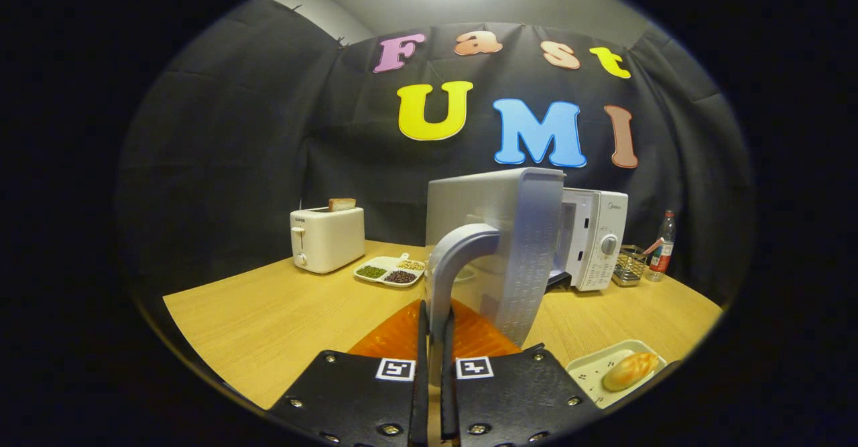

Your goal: Open the microwave, put the food inside, and close the microwave door.

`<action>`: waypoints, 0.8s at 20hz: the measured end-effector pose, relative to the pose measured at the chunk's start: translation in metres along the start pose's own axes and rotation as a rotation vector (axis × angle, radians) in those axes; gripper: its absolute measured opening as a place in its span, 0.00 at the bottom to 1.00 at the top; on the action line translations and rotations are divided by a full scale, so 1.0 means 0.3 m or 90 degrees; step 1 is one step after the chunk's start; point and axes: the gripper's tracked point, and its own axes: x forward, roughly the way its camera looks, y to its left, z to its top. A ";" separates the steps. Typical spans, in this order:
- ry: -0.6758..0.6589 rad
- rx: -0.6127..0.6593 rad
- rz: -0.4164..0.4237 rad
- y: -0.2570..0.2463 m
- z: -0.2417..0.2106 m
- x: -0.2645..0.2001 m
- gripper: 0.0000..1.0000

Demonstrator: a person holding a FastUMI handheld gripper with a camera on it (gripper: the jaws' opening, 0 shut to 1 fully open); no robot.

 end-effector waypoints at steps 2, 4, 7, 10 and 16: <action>0.014 0.007 0.002 -0.008 0.006 -0.004 0.08; 0.021 0.014 0.004 -0.024 0.006 -0.006 0.08; 0.030 0.016 0.011 -0.027 0.006 -0.005 0.08; 0.037 0.014 0.025 -0.036 0.003 -0.006 0.08; 0.054 0.036 0.039 -0.067 0.004 -0.037 0.11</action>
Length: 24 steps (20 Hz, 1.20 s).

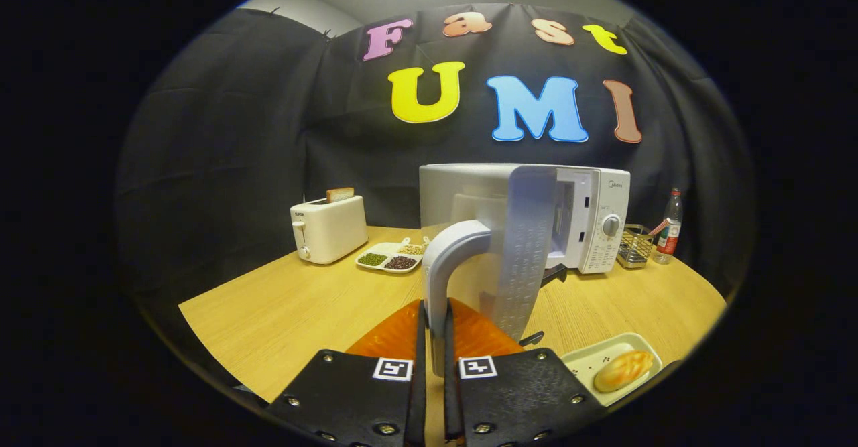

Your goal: Open the microwave, put the food inside, and close the microwave door.

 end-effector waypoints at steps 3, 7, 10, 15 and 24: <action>-0.042 0.005 0.069 0.061 0.056 -0.091 0.20; -0.118 -0.035 0.175 0.076 0.107 -0.201 0.63; -0.053 -0.044 0.263 0.017 0.020 -0.222 0.97; -0.120 -0.118 0.252 -0.236 0.054 -0.259 0.97; -0.010 -0.178 0.298 -0.560 -0.157 -0.296 0.96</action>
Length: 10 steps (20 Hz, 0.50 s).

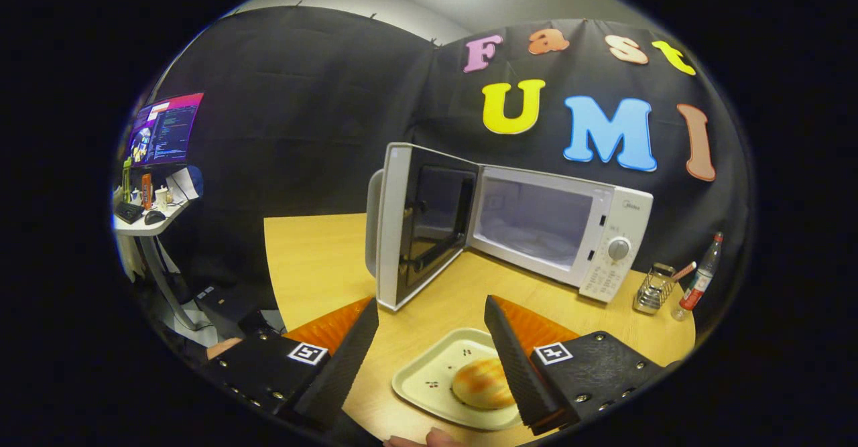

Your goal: Open the microwave, put the food inside, and close the microwave door.

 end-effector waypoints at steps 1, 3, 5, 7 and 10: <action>0.011 -0.002 -0.014 -0.041 -0.023 -0.018 0.96; 0.049 -0.002 -0.022 -0.108 -0.093 -0.041 0.96; 0.084 0.032 -0.001 -0.137 -0.159 -0.055 0.96; 0.116 0.070 0.019 -0.152 -0.207 -0.058 0.96; 0.159 0.096 0.062 -0.125 -0.269 -0.052 0.97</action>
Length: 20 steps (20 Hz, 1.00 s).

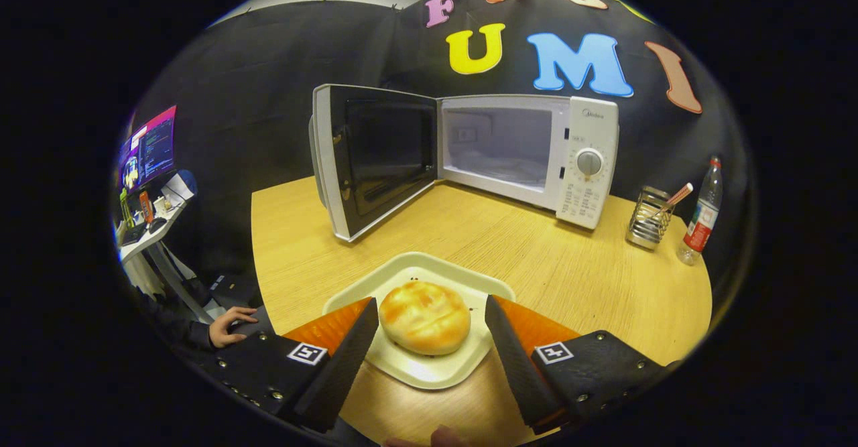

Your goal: Open the microwave, put the food inside, and close the microwave door.

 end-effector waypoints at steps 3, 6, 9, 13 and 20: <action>0.039 -0.001 0.020 0.017 -0.036 0.028 0.99; 0.045 0.001 0.011 -0.003 -0.043 0.032 0.94; 0.049 -0.017 -0.018 -0.011 -0.035 0.034 0.80; 0.042 -0.075 -0.061 0.002 -0.014 0.033 0.74; -0.018 -0.016 -0.076 0.052 0.151 0.042 0.74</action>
